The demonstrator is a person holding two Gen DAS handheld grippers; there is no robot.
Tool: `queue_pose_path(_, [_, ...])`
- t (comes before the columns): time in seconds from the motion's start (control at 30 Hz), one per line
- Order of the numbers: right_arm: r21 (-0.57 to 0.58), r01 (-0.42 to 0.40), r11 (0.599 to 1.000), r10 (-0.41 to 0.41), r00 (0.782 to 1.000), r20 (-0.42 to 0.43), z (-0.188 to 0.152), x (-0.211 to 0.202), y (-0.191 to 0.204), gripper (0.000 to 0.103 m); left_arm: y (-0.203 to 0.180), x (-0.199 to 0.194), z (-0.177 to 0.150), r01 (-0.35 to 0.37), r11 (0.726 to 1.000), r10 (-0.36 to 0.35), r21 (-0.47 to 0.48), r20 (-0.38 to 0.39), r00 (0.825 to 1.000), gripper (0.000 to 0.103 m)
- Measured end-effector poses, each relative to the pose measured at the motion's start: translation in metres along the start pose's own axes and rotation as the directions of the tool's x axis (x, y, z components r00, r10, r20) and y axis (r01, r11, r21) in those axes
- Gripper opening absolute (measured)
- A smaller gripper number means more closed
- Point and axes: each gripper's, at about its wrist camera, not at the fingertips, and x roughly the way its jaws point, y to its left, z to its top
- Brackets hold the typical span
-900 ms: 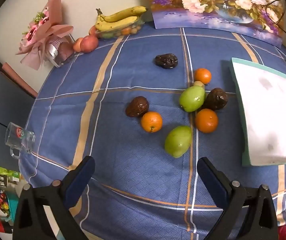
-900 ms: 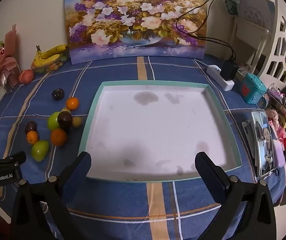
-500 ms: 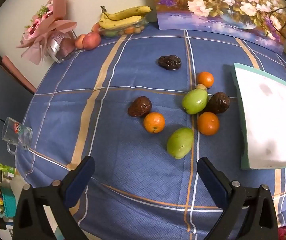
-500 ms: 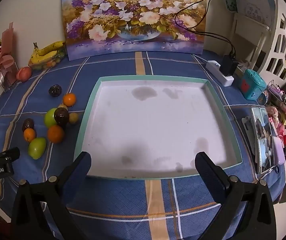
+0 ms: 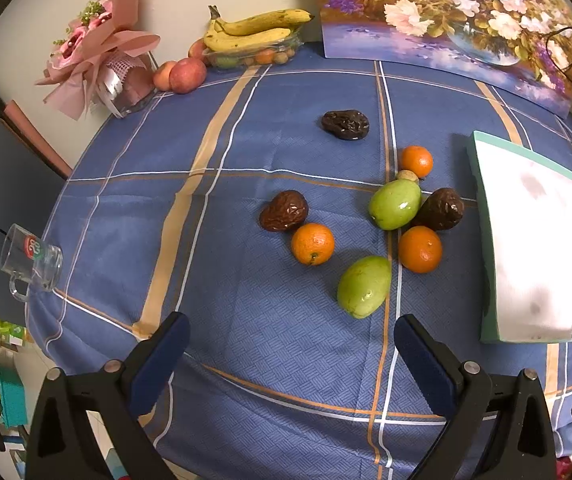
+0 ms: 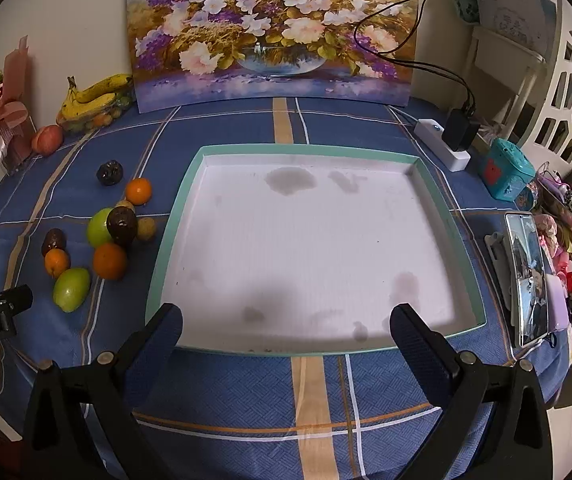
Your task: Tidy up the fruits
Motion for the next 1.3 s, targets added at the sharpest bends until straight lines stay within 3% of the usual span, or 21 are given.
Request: queue_pose_path(1.3, [-0.004,-0.004,1.0,0.004,1.0,-0.016,-0.0024,0.0027,0.0024,0.103,0.0022,0.0006,-0.0017,0.002,1.0,-0.002,-0.01,-0.004,1.0,0.103])
